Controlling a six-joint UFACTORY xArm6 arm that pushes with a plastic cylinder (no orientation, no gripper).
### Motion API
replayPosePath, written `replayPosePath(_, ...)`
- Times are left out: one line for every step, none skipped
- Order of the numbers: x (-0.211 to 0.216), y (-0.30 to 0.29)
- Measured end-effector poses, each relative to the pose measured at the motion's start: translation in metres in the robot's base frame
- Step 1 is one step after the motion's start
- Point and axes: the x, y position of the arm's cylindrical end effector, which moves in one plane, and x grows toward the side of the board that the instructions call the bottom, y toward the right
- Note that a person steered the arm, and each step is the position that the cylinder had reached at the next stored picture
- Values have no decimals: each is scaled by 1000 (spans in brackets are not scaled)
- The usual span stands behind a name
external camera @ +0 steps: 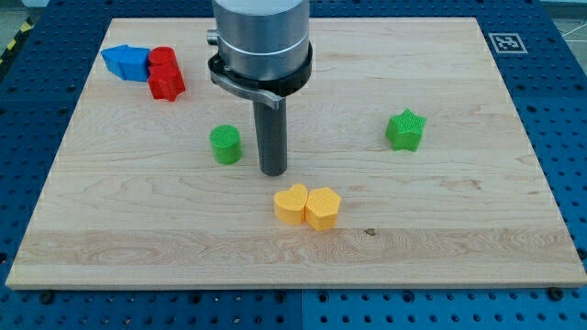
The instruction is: Move the green circle towards the center left
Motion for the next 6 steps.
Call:
replayPosePath(-4,0)
replayPosePath(-20,-13)
replayPosePath(-29,-30)
replayPosePath(-29,-46)
replayPosePath(-29,-65)
replayPosePath(-27,-85)
